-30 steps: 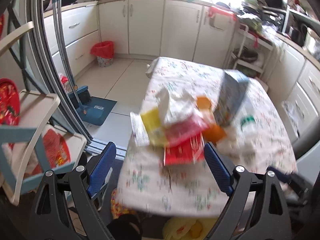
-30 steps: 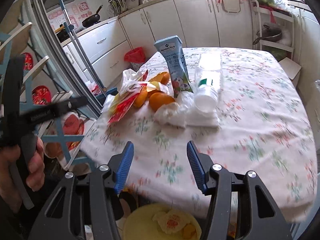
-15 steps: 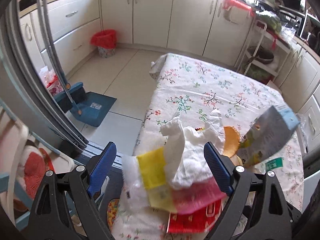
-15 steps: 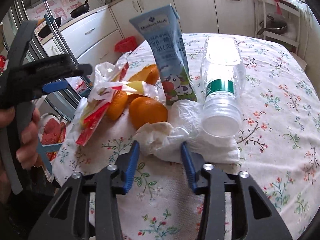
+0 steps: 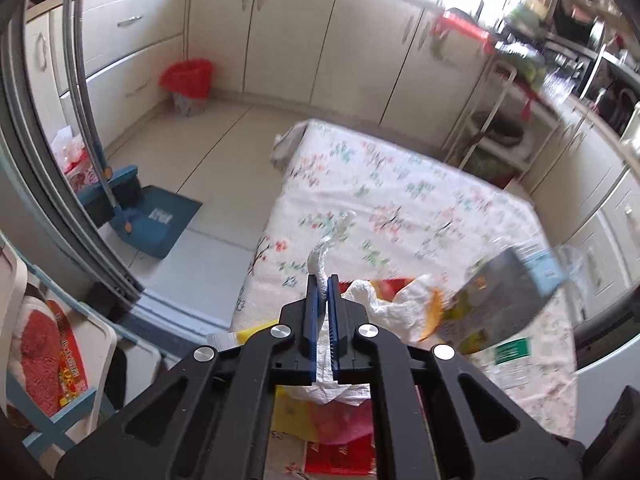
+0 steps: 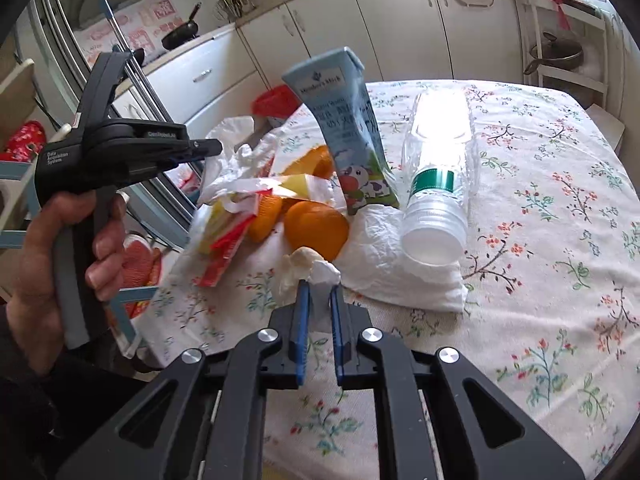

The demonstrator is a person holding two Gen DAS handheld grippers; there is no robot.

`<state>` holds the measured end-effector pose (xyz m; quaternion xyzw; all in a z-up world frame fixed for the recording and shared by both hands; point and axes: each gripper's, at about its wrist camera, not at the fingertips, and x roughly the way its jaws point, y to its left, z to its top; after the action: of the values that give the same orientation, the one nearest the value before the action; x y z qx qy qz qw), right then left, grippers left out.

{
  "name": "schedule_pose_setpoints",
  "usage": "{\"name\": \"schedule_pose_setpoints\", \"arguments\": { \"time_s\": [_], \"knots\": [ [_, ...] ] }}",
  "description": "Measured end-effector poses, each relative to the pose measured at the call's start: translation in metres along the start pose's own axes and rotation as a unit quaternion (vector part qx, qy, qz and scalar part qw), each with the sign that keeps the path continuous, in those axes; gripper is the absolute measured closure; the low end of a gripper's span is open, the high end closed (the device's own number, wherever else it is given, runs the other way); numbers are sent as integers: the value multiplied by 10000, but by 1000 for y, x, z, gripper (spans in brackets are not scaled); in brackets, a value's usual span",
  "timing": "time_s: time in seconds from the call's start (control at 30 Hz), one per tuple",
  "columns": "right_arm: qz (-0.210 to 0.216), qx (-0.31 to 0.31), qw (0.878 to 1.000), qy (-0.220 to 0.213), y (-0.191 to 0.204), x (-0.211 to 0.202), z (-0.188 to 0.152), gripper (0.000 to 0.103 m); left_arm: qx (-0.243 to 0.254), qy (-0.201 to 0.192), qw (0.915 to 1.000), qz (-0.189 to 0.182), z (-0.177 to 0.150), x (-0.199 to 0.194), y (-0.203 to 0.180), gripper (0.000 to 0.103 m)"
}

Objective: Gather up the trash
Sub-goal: 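Lift the tissues with both grippers and carry them toward the basin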

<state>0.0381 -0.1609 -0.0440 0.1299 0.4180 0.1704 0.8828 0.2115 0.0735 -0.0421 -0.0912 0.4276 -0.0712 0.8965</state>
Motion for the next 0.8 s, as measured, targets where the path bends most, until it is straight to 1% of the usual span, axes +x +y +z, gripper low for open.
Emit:
{"name": "schedule_pose_setpoints", "arguments": {
  "time_s": [0.13,0.23,0.37,0.47,0.57,0.67,0.8],
  "knots": [
    [126,112,9998,-79,-1,-11,-5,92,-125,-267,9986,-435,-4,-24,1,99],
    [211,217,9995,-135,-7,-23,-6,92,-135,-541,9953,-788,-9,-48,-3,99],
    [253,327,9989,-226,-8,-31,-10,92,-44,-884,9912,-983,-20,-76,-9,99],
    [262,353,9986,-296,-6,-37,-14,92,-77,-1081,9874,-1152,-32,-96,-9,99],
    [271,343,9984,-349,-3,-44,-19,92,-141,-1135,9853,-1266,-45,-112,-7,99],
    [231,364,9983,-400,-3,-50,-25,92,-189,-1125,9851,-1284,-58,-120,-5,99],
    [159,494,9975,-472,-9,-58,-31,92,-190,-943,9872,-1269,-77,-120,-6,99]
  ]
}}
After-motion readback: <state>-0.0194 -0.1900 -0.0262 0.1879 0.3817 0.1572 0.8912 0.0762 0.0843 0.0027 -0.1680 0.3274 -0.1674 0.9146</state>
